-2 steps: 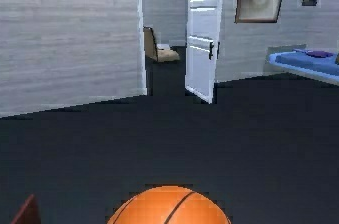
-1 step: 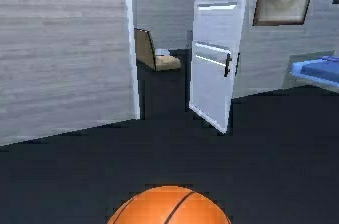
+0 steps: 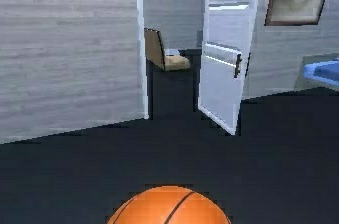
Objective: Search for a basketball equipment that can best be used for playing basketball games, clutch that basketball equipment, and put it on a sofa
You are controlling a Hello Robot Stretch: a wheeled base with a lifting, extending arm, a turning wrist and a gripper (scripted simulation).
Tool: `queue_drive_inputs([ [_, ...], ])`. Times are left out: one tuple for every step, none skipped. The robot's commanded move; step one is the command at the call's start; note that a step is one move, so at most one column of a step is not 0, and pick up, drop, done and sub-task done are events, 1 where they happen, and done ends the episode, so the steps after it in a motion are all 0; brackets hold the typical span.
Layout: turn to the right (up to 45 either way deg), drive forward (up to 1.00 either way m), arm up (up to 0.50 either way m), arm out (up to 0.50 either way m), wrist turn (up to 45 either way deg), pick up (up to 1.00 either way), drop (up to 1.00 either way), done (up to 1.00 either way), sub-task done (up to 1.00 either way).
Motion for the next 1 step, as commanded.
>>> queue_drive_inputs([
  [0.0,1.0,0.0,0.0,0.0,0.0,0.0,0.0,0.0],
])
